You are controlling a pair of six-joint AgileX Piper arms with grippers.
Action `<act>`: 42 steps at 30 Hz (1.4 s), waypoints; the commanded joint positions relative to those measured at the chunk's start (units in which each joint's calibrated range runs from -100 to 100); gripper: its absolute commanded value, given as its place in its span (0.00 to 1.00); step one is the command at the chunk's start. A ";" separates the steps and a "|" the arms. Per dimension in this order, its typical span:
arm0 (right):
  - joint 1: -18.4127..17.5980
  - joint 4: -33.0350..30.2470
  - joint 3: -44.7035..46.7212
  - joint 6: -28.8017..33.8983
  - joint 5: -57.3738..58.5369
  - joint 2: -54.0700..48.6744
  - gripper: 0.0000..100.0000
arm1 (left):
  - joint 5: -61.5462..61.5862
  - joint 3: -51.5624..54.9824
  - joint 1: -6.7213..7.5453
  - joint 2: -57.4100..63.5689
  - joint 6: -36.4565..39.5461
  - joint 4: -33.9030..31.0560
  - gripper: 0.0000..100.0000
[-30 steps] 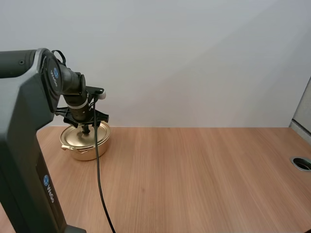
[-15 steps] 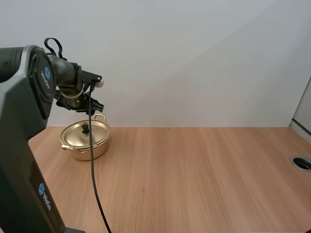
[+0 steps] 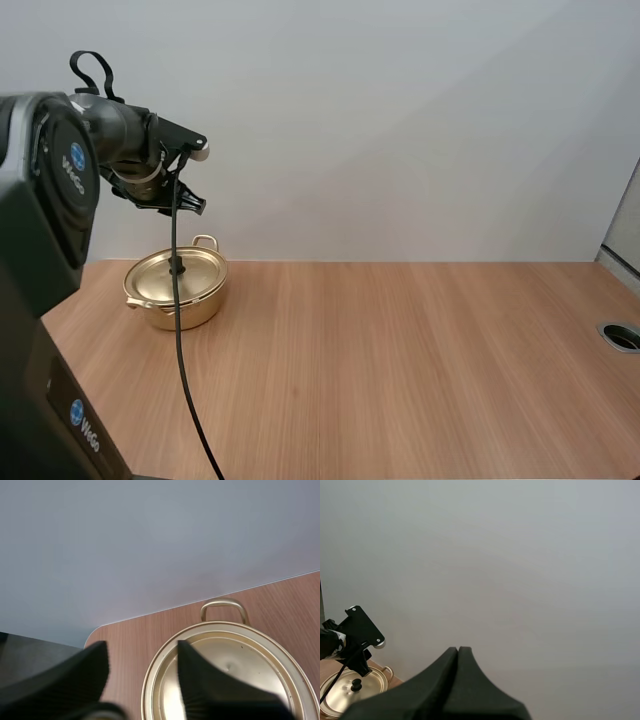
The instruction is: Open the pot, put the car inside, and close it
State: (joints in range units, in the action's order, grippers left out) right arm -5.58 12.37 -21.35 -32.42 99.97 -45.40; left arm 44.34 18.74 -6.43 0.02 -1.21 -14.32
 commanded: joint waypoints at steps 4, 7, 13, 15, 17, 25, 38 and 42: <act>0.01 -2.58 0.00 4.77 0.03 -0.05 0.00 | -4.90 0.01 -2.34 0.05 8.69 6.01 0.00; 0.75 -7.35 0.00 9.91 0.03 -0.05 0.00 | -7.16 0.01 -3.52 0.05 10.68 8.38 0.00; 6.20 -11.39 3.82 22.17 0.03 -0.05 0.00 | -7.74 0.01 -3.83 0.21 13.04 8.36 0.00; 7.47 -8.11 8.40 22.17 0.03 -0.05 0.00 | -7.74 0.01 -3.83 0.21 13.04 8.36 0.00; 8.08 -4.99 13.98 22.17 0.03 -0.05 0.00 | -7.74 0.01 -3.83 0.21 13.04 8.36 0.00; 8.17 -4.51 40.10 22.17 -12.44 -0.05 0.00 | -7.17 0.30 -3.83 3.60 13.04 8.15 0.00; 8.17 -4.12 68.11 21.97 -48.70 -0.05 0.00 | -1.14 9.36 -3.08 22.54 12.63 16.79 0.00; 8.17 -2.05 70.23 21.97 -40.96 -0.05 0.00 | -4.48 14.65 -1.11 26.71 9.04 15.10 0.00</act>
State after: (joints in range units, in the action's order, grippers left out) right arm 2.60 10.12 37.12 -10.45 56.96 -45.40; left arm 42.39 31.31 -8.08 25.18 9.57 1.85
